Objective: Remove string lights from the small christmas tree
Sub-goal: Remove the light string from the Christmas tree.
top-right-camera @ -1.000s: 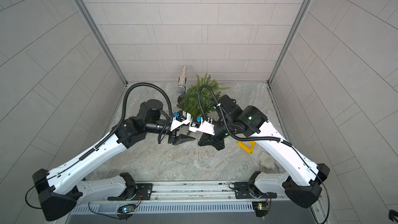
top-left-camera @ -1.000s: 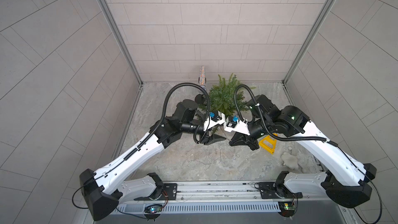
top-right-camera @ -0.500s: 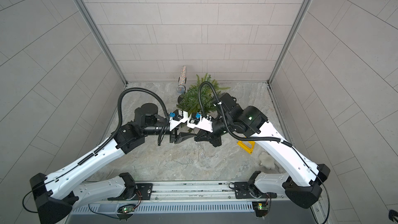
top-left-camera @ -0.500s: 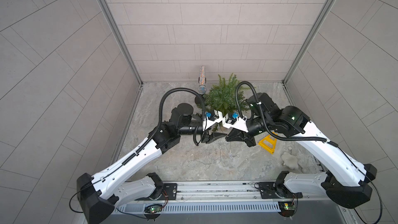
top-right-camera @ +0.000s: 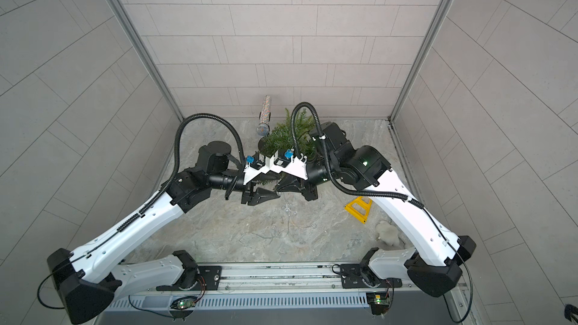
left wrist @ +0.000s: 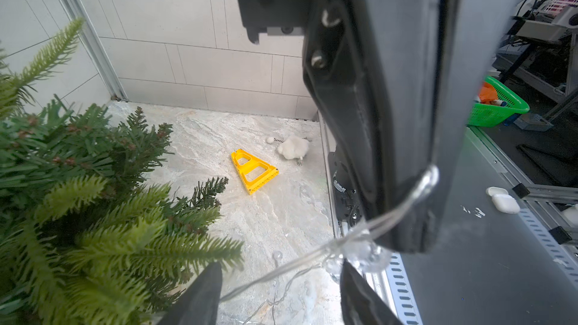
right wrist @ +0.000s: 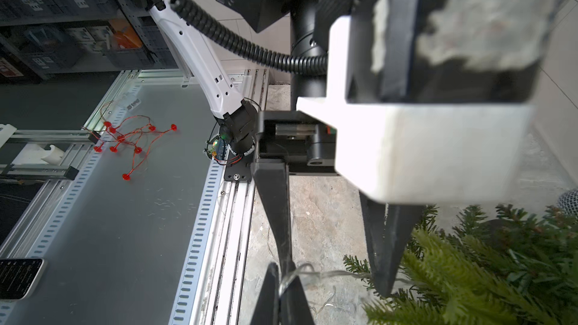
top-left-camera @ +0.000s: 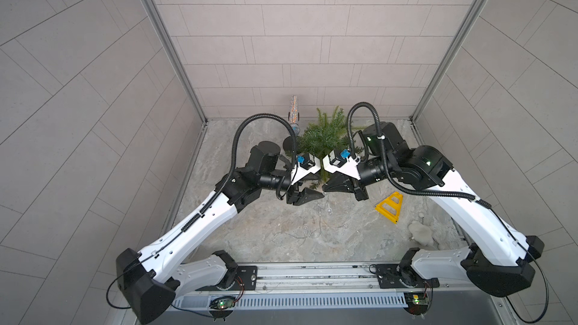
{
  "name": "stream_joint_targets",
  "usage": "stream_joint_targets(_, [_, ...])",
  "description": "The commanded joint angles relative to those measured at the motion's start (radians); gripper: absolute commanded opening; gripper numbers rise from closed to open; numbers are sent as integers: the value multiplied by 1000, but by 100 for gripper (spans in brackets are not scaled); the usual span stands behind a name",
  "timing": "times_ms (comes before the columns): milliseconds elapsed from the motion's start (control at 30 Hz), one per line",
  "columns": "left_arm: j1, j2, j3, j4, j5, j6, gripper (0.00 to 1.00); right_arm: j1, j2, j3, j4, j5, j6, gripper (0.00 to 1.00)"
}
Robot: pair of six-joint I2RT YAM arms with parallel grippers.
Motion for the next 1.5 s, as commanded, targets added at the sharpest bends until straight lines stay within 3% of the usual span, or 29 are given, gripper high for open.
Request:
stream_joint_targets(0, [7, 10, 13, 35, 5, -11, 63, -3, 9, 22, 0, -65, -36, 0])
stream_joint_targets(133, [7, -4, -23, 171, -94, -71, 61, -2, 23, 20, -13, -83, -42, 0])
stream_joint_targets(300, [7, -9, -38, 221, -150, -77, 54, -1, 14, 12, -5, -90, -33, 0])
stream_joint_targets(533, [7, -17, -48, 207, -174, -63, 15, -2, 18, 7, 16, -86, -10, 0])
stream_joint_targets(700, [7, -52, -63, 194, -236, -54, 0, -1, 16, -15, 60, -49, 39, 0])
stream_joint_targets(1000, [7, -123, -128, 282, -318, -120, 0, 3, 10, -48, 108, 9, 83, 8])
stream_joint_targets(1067, [7, -125, -128, 283, -324, -124, 0, 3, 8, -56, 125, 30, 97, 19])
stream_joint_targets(1267, [10, -146, -167, 337, -418, -168, 0, 11, 15, -75, 164, 47, 124, 38])
stream_joint_targets(1467, [15, -192, -202, 368, -466, -186, 0, 11, 9, -82, 189, 78, 130, 47])
